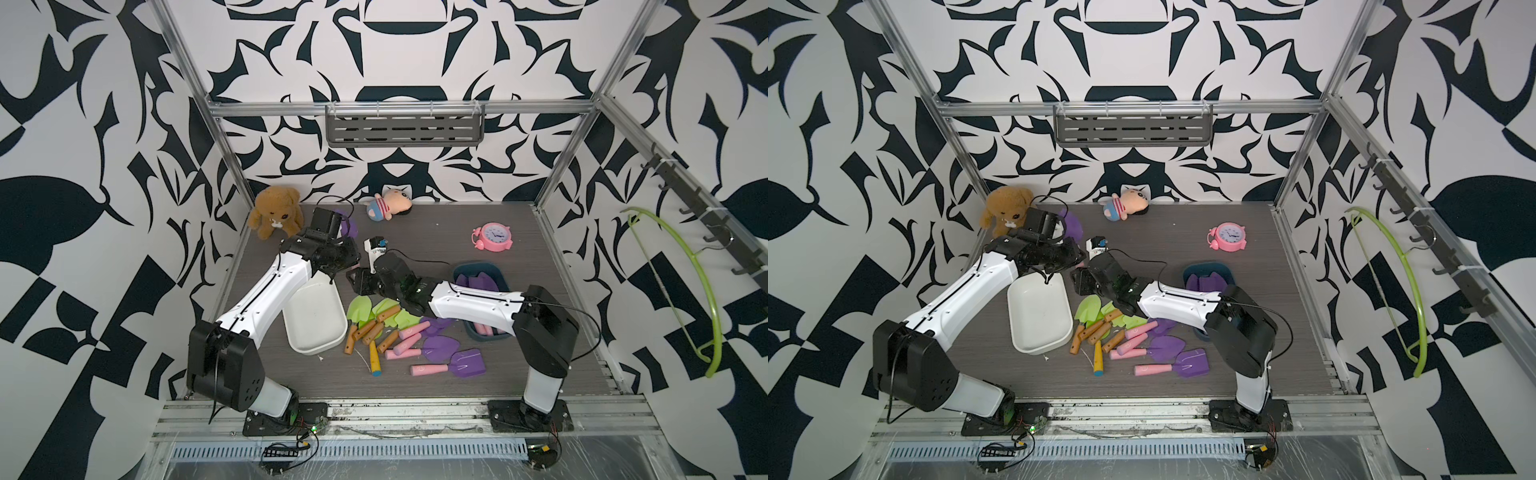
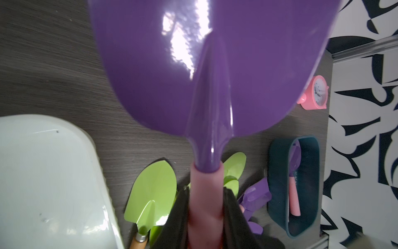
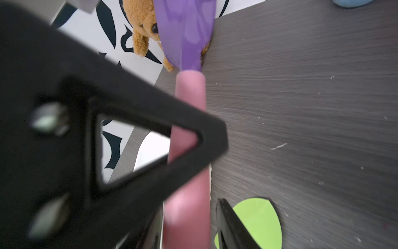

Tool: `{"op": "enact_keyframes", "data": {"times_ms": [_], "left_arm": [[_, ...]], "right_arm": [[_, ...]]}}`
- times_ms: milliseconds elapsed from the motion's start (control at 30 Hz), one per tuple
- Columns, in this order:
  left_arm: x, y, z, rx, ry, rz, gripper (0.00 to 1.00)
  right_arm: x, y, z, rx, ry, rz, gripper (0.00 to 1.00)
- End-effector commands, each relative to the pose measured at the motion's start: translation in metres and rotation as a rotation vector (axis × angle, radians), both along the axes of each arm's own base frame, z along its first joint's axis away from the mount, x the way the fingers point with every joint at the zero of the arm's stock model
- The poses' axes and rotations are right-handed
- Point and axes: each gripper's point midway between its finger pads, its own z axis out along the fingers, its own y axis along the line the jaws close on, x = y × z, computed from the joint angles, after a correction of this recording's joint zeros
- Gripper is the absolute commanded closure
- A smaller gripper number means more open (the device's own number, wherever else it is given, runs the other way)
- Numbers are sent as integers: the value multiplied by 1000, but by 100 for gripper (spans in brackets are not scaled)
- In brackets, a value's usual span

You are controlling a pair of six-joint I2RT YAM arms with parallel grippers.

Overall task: Sort the small shovels by color and place them into the storage box
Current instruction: Pick up the shovel from the center of the board.

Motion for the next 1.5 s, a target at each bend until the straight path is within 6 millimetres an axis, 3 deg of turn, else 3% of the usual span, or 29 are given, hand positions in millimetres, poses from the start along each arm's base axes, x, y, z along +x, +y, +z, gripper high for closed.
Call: {"op": "enact_keyframes", "data": {"times_ms": [0,100,200,233,300,367,467,567,700,867,1000,1200,1367,1467], "left_arm": [[-12,-5,8,-48,1,-27,100],[-13,-6,9,-49,-6,-39,98],[-13,-6,14,-43,-29,-64,82],[-13,-7,15,-42,-37,-76,72],[-12,-7,19,-50,-66,-110,42],[-9,-4,25,-72,-97,-137,24],[-6,3,36,-133,-142,-173,9],[-9,3,50,-178,-231,-299,4],[-33,-11,74,-363,-338,-545,7],[-51,-21,78,-480,-374,-669,11],[-55,-25,81,-519,-391,-716,14],[-56,-28,88,-556,-401,-740,28],[-55,-27,87,-555,-397,-733,53],[-52,-26,84,-539,-384,-706,90]], "right_arm": [[12,3,38,43,-75,-16,65],[12,-4,41,11,-97,-21,100],[4,-13,41,-37,-126,13,100],[1,-17,40,-54,-134,24,100],[-6,-29,39,-86,-149,46,100],[-12,-44,36,-112,-151,65,100],[-23,-68,29,-129,-129,116,100],[-37,-86,25,-142,-96,199,100],[-55,-102,28,-117,-69,302,100],[-69,-113,44,-19,-76,398,100],[-80,-114,58,40,-77,477,100],[-92,-111,63,73,-50,565,100],[-95,-108,64,80,-33,607,100],[-95,-107,64,74,-28,619,100]]}}
